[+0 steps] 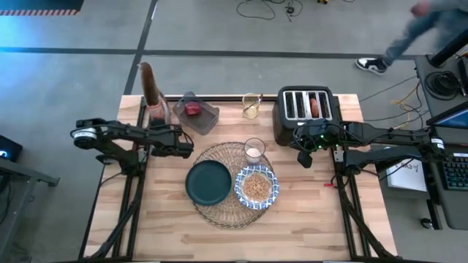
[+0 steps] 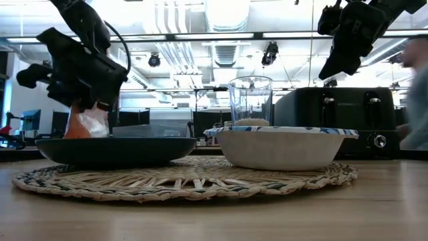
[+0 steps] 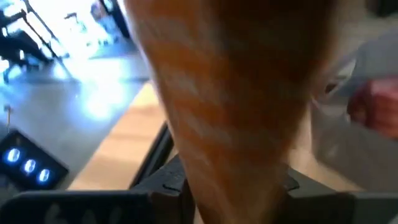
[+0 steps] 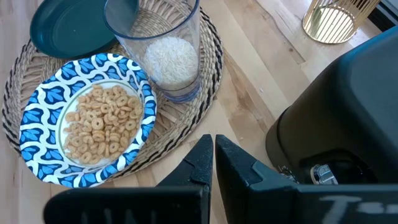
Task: Arrange a breakfast setting
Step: Pour the cereal into the white patterned bowl, then move the black bin to the bottom right of the table
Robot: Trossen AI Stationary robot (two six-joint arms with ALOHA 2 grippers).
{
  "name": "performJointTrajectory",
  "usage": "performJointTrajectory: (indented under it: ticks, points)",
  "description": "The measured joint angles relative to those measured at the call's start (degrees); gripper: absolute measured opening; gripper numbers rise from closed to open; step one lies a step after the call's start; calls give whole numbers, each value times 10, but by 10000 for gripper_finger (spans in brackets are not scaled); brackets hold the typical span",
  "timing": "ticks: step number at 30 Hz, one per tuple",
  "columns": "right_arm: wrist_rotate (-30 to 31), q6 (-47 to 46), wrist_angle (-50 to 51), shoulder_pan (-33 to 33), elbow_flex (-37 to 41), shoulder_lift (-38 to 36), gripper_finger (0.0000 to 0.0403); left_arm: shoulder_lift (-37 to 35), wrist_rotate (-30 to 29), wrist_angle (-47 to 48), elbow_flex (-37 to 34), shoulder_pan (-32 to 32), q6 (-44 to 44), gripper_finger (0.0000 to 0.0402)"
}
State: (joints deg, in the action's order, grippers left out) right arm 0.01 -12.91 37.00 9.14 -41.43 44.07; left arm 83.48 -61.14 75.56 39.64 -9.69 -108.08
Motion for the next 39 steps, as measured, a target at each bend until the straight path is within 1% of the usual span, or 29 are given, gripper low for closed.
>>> performJointTrajectory:
  ticks: [2, 7, 10, 16, 19, 24, 28, 30, 33, 36, 39]
  points:
    - [0, 0, 0, 0, 0, 0, 9, -6, 24, 1, 1, 9, 2, 109]
    - [0, 0, 0, 0, 0, 0, 9, -16, 40, 11, 1, 27, 11, 142]
    - [0, 0, 0, 0, 0, 0, 9, -20, 62, 11, 1, 38, 11, 159]
    - [0, 0, 0, 0, 0, 0, 9, -20, 115, 9, 1, 63, 11, 182]
    - [0, 0, 0, 0, 0, 0, 9, -20, 155, 9, 1, 82, 11, 185]
    - [0, 0, 0, 0, 0, 0, 9, -21, 178, 5, 4, 119, 28, 186]
    - [0, 0, 0, 0, 0, 0, 9, -21, 219, 15, 29, 140, 29, 186]
    - [0, 0, 0, 0, 0, 0, 9, -21, 231, 18, 43, 154, 49, 186]
    - [0, 0, 0, 0, 0, 0, 9, -21, 230, 18, 64, 176, 81, 186]
    - [0, 0, 0, 0, 0, 0, 9, -21, 213, 18, 88, 196, 115, 186]
    - [0, 0, 0, 0, 0, 0, 9, -21, 211, 8, 113, 212, 167, 186]
